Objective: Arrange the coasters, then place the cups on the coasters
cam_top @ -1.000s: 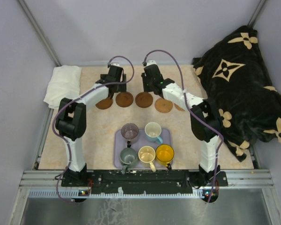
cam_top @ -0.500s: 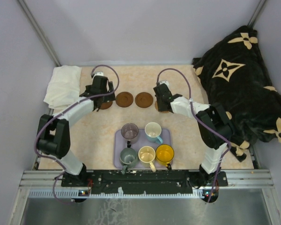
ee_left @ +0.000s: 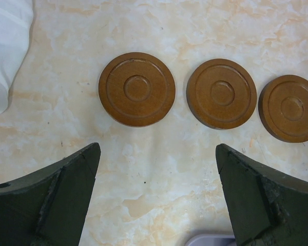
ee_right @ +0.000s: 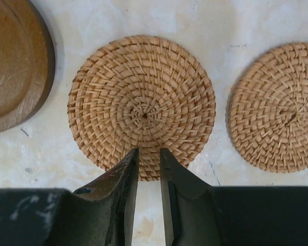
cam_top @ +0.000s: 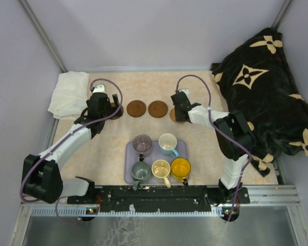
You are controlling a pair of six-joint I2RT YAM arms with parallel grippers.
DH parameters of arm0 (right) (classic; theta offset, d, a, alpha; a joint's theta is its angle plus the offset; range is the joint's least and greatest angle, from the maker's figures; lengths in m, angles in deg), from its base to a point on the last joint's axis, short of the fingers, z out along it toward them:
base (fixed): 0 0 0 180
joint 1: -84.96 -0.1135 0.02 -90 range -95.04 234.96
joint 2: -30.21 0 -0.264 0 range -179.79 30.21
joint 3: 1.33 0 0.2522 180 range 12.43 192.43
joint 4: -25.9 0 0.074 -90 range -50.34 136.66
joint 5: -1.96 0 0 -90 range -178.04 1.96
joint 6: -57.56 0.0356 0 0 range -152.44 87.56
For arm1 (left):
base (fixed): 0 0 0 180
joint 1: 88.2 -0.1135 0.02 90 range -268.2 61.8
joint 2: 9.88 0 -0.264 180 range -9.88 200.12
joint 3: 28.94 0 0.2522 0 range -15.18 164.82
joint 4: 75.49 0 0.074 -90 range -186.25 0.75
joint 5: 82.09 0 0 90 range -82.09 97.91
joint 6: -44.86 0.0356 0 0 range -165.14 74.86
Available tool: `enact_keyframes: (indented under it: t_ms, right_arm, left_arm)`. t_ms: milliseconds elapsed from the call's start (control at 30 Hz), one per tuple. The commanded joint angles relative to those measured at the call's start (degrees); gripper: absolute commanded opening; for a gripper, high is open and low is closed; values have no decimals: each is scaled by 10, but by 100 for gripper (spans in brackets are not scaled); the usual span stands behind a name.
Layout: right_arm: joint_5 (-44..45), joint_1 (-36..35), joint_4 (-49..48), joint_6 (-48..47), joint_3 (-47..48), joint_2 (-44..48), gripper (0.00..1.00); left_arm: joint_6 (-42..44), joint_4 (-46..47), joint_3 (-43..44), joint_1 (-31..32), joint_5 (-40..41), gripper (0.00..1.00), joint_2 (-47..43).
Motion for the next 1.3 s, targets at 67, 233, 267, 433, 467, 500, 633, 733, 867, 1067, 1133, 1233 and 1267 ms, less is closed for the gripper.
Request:
enact_keyframes:
  t_ms: [67, 233, 267, 433, 467, 500, 633, 733, 867, 1067, 1133, 1233, 1267]
  right_arm:
    - [-11, 13, -24, 10, 40, -33, 24]
    - [-12, 34, -14, 21, 54, -49, 24]
    - [-14, 39, -13, 23, 55, -50, 24]
    - [-20, 50, -16, 12, 58, -46, 24]
    - [-21, 50, -16, 9, 59, -44, 24]
    - [-25, 50, -17, 6, 59, -42, 24]
    - [-37, 50, -28, -2, 55, -31, 25]
    - [-42, 50, -32, -11, 64, -21, 27]
    - [-39, 50, -32, -25, 91, 4, 28]
    - [2, 50, -1, -41, 144, 45, 29]
    - [29, 50, 18, -39, 148, 56, 29]
    - [68, 55, 49, -23, 139, 68, 29]
    - [74, 59, 56, -16, 130, 73, 29]
  left_arm:
    - [4, 15, -10, 2, -13, 100, -26]
    - [3, 9, -12, 2, -20, 100, -31]
    - [3, 9, -13, 1, -21, 100, -31]
    - [2, 9, -15, 2, -28, 100, -30]
    - [3, 9, -16, 2, -30, 100, -28]
    - [3, 9, -15, 2, -30, 100, -28]
    - [3, 8, -16, 2, -33, 100, -26]
    - [1, 8, -17, 2, -34, 100, -26]
    - [-1, 7, -18, 1, -39, 100, -28]
    - [-6, 3, -21, 1, -52, 100, -45]
    - [-7, 3, -26, 2, -56, 100, -54]
    - [-7, 4, -33, 2, -59, 100, -67]
    - [-6, 4, -34, 2, -60, 100, -69]
